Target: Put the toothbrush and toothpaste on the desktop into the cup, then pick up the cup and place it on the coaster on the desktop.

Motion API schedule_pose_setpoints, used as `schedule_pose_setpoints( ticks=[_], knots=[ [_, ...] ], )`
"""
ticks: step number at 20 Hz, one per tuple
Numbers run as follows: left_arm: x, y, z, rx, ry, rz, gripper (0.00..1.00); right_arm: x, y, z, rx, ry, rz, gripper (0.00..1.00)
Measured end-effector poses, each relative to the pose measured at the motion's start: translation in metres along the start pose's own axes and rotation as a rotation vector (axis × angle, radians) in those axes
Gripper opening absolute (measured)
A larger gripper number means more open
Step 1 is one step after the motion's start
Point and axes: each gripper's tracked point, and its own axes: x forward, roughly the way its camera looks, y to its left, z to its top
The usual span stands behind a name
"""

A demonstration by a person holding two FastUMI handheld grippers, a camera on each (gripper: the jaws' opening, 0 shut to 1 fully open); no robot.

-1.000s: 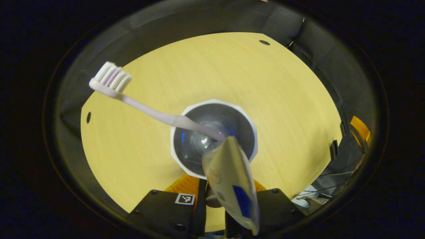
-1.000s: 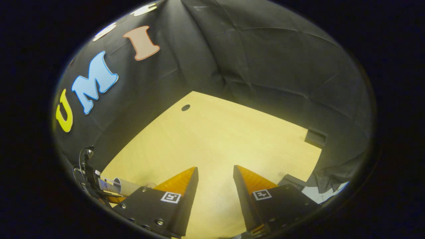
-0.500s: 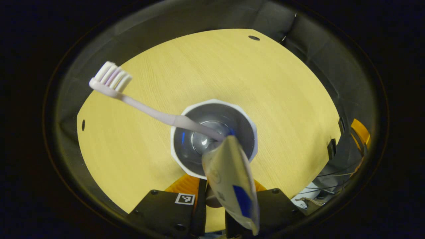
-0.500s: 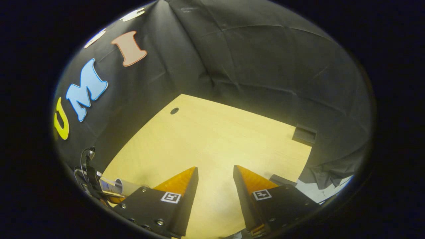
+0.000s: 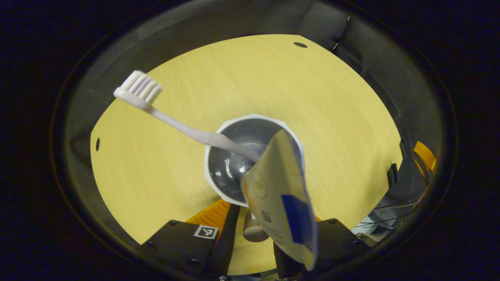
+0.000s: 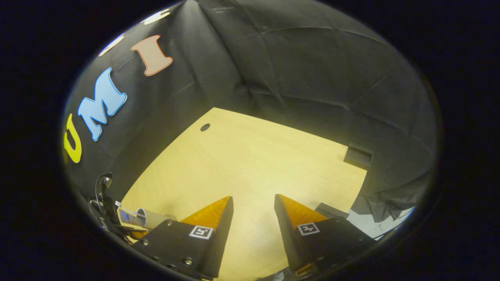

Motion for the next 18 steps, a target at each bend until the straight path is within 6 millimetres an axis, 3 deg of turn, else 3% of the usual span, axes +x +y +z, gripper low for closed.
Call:
schedule_pose_setpoints(
  ticks=[1,6,12,15,18],
  knots=[
    [-0.002,0.0,-0.001,-0.011,-0.007,-0.007,0.53,0.0,0.002,-0.001,-0.006,0.002,0.007,0.63],
    [-0.019,-0.003,-0.01,-0.046,-0.049,-0.037,0.56,0.003,0.04,-0.006,-0.061,0.02,0.065,0.63],
    [-0.059,0.0,-0.026,-0.102,-0.167,-0.09,0.55,-0.001,0.109,-0.027,-0.201,0.059,0.18,0.63],
    [-0.09,0.023,-0.03,-0.108,-0.272,-0.045,0.57,-0.011,0.153,-0.038,-0.285,0.065,0.256,0.63],
    [-0.133,0.047,-0.022,-0.128,-0.418,0.018,0.53,-0.028,0.196,-0.048,-0.362,0.063,0.34,0.63]
  ],
)
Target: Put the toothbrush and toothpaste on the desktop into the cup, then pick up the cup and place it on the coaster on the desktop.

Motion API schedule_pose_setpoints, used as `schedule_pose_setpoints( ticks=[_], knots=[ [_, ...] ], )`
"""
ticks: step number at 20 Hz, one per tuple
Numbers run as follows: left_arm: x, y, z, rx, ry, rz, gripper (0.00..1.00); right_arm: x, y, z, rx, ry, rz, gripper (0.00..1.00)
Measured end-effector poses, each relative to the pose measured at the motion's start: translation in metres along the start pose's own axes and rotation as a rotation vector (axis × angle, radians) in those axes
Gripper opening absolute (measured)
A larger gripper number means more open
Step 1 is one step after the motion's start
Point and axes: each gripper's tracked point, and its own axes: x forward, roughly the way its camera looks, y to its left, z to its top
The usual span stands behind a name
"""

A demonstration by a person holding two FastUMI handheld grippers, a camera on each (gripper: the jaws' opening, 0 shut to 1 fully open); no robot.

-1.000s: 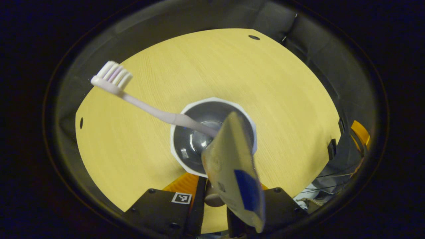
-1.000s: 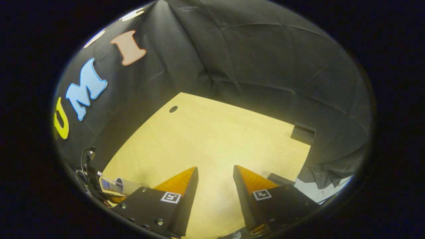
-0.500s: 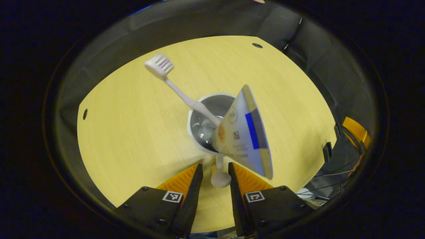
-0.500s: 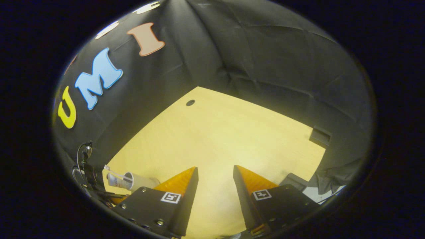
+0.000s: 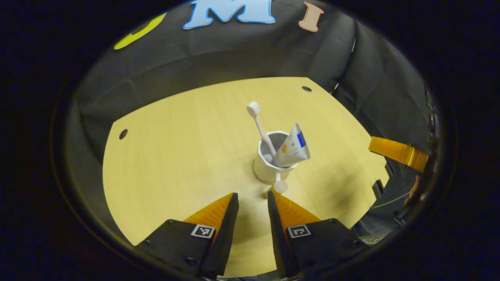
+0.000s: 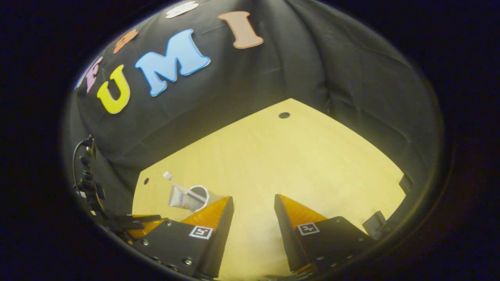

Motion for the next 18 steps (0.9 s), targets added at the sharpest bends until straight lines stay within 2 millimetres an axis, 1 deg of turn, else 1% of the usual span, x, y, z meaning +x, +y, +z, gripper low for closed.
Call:
schedule_pose_setpoints(
  ticks=[2,3,5,7,8,9,10,11,12,13,14,17,18],
  knots=[
    [-0.028,0.019,0.014,-0.016,-0.099,0.049,0.52,-0.005,0.032,0.006,-0.052,-0.017,0.054,0.63],
    [-0.044,0.029,0.022,-0.024,-0.156,0.073,0.53,-0.009,0.047,0.01,-0.079,-0.03,0.079,0.63],
    [-0.077,0.044,0.049,-0.043,-0.285,0.12,0.55,-0.018,0.076,0.023,-0.134,-0.073,0.128,0.63],
    [-0.112,0.056,0.066,-0.053,-0.411,0.165,0.51,-0.031,0.101,0.035,-0.179,-0.12,0.165,0.63],
    [-0.131,0.062,0.076,-0.052,-0.471,0.191,0.55,-0.035,0.113,0.044,-0.199,-0.147,0.181,0.63],
    [-0.152,0.069,0.087,-0.048,-0.53,0.22,0.55,-0.041,0.124,0.053,-0.216,-0.176,0.193,0.63],
    [-0.172,0.075,0.098,-0.041,-0.591,0.252,0.55,-0.051,0.135,0.059,-0.23,-0.207,0.203,0.63],
    [-0.191,0.08,0.109,-0.031,-0.65,0.28,0.53,-0.058,0.145,0.069,-0.241,-0.24,0.215,0.63],
    [-0.207,0.082,0.118,-0.021,-0.706,0.307,0.55,-0.065,0.155,0.078,-0.249,-0.274,0.225,0.63],
    [-0.223,0.084,0.124,-0.016,-0.754,0.334,0.52,-0.073,0.164,0.088,-0.258,-0.31,0.235,0.63],
    [-0.239,0.085,0.129,-0.016,-0.801,0.357,0.51,-0.081,0.171,0.097,-0.269,-0.346,0.243,0.63],
    [-0.281,0.088,0.151,-0.014,-0.941,0.399,0.51,-0.104,0.19,0.119,-0.3,-0.455,0.255,0.63],
    [-0.293,0.088,0.154,-0.014,-0.975,0.416,0.51,-0.111,0.194,0.124,-0.312,-0.489,0.252,0.63]
  ],
)
